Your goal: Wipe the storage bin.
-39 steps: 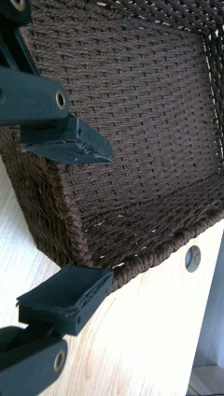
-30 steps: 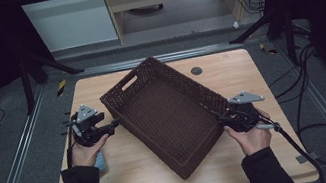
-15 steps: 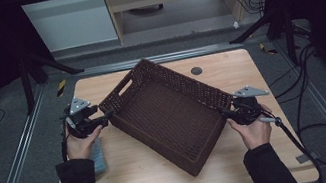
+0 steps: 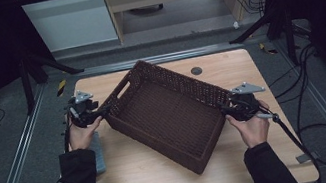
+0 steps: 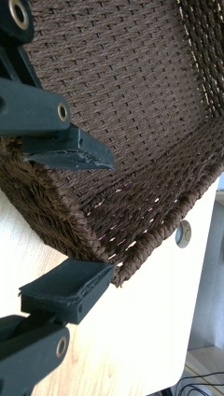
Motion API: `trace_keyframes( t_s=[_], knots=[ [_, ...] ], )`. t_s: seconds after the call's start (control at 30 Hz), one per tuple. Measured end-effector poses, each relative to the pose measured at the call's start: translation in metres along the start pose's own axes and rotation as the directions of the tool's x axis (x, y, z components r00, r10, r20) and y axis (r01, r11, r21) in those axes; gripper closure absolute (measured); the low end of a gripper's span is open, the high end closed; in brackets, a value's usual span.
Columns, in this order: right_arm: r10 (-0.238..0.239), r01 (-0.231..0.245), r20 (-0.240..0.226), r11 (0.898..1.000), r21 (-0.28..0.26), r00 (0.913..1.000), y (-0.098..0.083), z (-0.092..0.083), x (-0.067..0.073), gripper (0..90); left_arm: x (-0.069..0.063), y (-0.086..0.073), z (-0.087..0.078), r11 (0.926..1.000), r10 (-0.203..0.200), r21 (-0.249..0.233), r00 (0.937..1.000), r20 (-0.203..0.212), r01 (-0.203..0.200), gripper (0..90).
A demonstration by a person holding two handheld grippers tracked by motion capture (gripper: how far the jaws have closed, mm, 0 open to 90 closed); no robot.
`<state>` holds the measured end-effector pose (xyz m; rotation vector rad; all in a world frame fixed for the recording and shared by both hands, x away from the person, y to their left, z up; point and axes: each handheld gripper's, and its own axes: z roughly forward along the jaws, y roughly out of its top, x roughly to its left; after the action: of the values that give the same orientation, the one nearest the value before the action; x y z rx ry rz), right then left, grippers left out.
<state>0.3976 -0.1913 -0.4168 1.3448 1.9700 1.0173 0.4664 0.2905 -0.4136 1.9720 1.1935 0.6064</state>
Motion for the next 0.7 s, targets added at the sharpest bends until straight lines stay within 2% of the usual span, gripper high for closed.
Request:
trace_keyframes(
  t_s=[0.07,0.17,0.27,0.37,0.4,0.53,0.7],
  knots=[
    [-0.018,0.018,-0.004,1.000,-0.001,0.9998,0.001,-0.004,0.002,45.7,-0.002,0.000,-0.001,1.0000,-0.001,0.003,0.9999,0.013,0.001,54.3],
    [-0.028,0.028,-0.030,1.000,-0.011,0.9992,0.001,-0.012,0.008,44.6,-0.004,-0.001,-0.005,0.9999,0.005,0.016,0.9999,0.015,-0.005,54.7],
    [-0.039,0.040,-0.036,0.999,0.014,0.9986,-0.001,-0.015,0.014,44.4,-0.006,-0.005,-0.011,0.9999,-0.003,0.012,0.9997,0.026,0.003,55.1],
    [-0.036,0.038,-0.047,0.999,0.024,0.9983,-0.003,-0.014,0.016,47.6,-0.009,-0.009,-0.017,0.9999,-0.011,0.011,0.9995,0.029,0.011,55.0],
    [-0.029,0.031,-0.054,0.999,0.028,0.9981,-0.003,-0.013,0.016,49.1,-0.010,-0.010,-0.019,0.9999,-0.002,0.011,0.9997,0.024,0.002,55.1],
    [-0.040,0.041,-0.043,0.999,0.031,0.9983,-0.001,-0.010,0.015,53.2,-0.008,-0.007,-0.023,1.0000,-0.004,-0.007,0.9997,0.022,0.004,55.9],
    [-0.053,0.053,-0.011,0.998,0.022,0.9985,0.002,-0.002,0.011,55.7,-0.008,-0.008,-0.017,0.9992,0.004,0.039,0.9996,0.029,-0.005,63.1]
  ],
)
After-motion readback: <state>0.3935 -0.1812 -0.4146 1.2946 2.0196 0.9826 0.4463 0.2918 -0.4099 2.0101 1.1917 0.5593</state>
